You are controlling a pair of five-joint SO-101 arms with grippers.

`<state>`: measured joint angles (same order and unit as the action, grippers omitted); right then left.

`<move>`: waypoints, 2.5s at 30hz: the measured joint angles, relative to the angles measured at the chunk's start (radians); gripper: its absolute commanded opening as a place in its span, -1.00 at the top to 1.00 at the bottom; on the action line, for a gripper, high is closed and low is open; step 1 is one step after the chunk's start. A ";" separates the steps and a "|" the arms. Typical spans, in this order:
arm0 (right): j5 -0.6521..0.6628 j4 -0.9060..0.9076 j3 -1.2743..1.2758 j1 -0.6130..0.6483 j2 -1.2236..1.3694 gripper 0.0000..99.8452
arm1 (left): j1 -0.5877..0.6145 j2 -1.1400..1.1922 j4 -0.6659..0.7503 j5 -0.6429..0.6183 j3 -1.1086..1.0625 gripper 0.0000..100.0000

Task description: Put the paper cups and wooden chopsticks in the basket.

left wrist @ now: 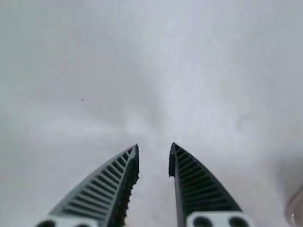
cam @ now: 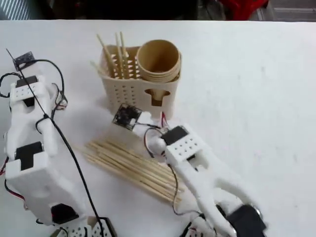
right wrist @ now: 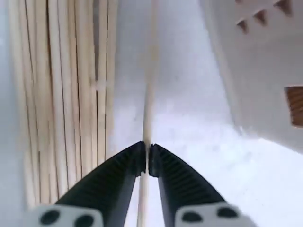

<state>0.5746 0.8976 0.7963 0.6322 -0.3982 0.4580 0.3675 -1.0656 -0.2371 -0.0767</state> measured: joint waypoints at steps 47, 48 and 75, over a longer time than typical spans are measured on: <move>-0.126 0.106 -0.207 0.084 0.290 0.54 | 0.000 0.000 0.032 0.000 0.000 0.76; -0.110 0.086 -0.198 0.084 0.290 0.54 | 0.000 0.000 0.032 0.000 0.000 0.76; -0.068 -0.066 -0.204 -0.009 0.491 0.97 | 0.000 0.000 0.032 0.000 0.000 0.76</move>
<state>0.5071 0.8316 0.5923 0.6229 0.0928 0.4580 0.3675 -1.0334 -0.2371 -0.0767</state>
